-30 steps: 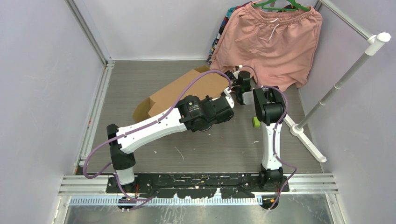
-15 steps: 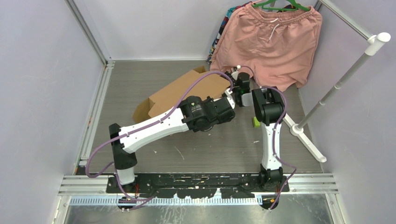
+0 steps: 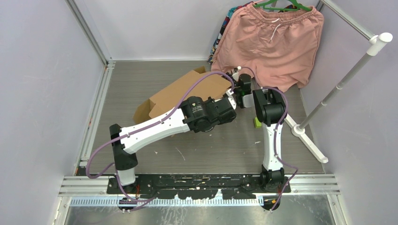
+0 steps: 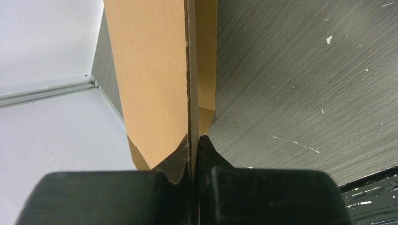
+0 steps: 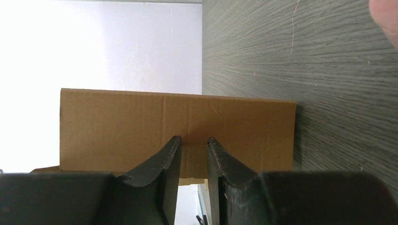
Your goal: Fold the paper box
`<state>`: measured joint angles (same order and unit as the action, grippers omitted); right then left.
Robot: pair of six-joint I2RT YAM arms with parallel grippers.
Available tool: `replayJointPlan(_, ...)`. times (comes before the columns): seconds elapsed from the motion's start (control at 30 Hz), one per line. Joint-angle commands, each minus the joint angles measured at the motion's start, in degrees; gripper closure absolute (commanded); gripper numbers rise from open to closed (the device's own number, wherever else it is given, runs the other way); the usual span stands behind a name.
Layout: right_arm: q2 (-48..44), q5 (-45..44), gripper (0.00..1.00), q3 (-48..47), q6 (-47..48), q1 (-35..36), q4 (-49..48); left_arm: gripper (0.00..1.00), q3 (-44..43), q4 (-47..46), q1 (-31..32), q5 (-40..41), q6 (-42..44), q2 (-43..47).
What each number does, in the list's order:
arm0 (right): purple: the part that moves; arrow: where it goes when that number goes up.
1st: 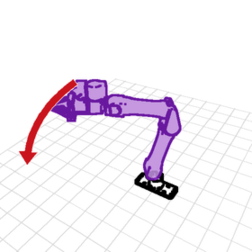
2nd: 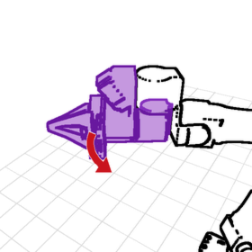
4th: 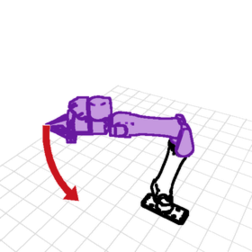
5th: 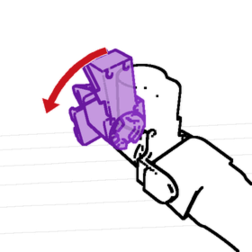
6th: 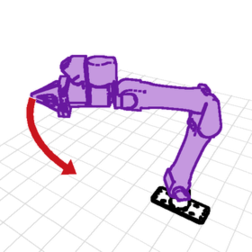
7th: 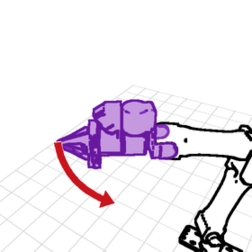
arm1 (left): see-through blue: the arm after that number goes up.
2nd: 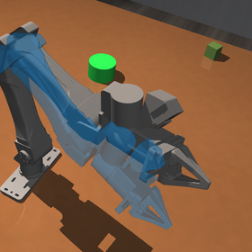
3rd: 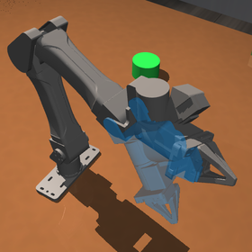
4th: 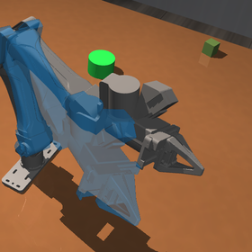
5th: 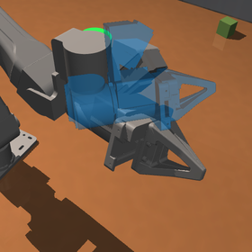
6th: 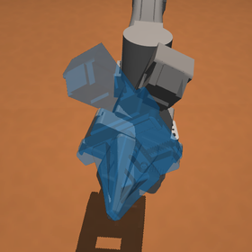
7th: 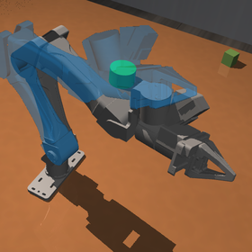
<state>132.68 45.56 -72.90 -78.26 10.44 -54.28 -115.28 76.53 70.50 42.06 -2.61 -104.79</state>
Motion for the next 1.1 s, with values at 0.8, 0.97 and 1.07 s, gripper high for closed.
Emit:
replayJointPlan(0.8, 10.61, -0.70, 0.66, -24.94, 2.12, -4.42, 10.34, 0.97, 2.97, -4.38, 0.37, -5.08, 0.92, 4.11)
replayJointPlan(0.97, 13.47, 1.06, 0.65, -31.12, 0.92, -4.12, 11.97, 0.97, 4.35, -5.25, 0.39, -5.68, 0.86, 5.46)
replayJointPlan(1.07, 15.31, 2.60, 0.65, -34.41, 0.34, -3.49, 12.98, 0.97, 4.42, -5.32, 0.32, -5.83, 1.01, 5.56)
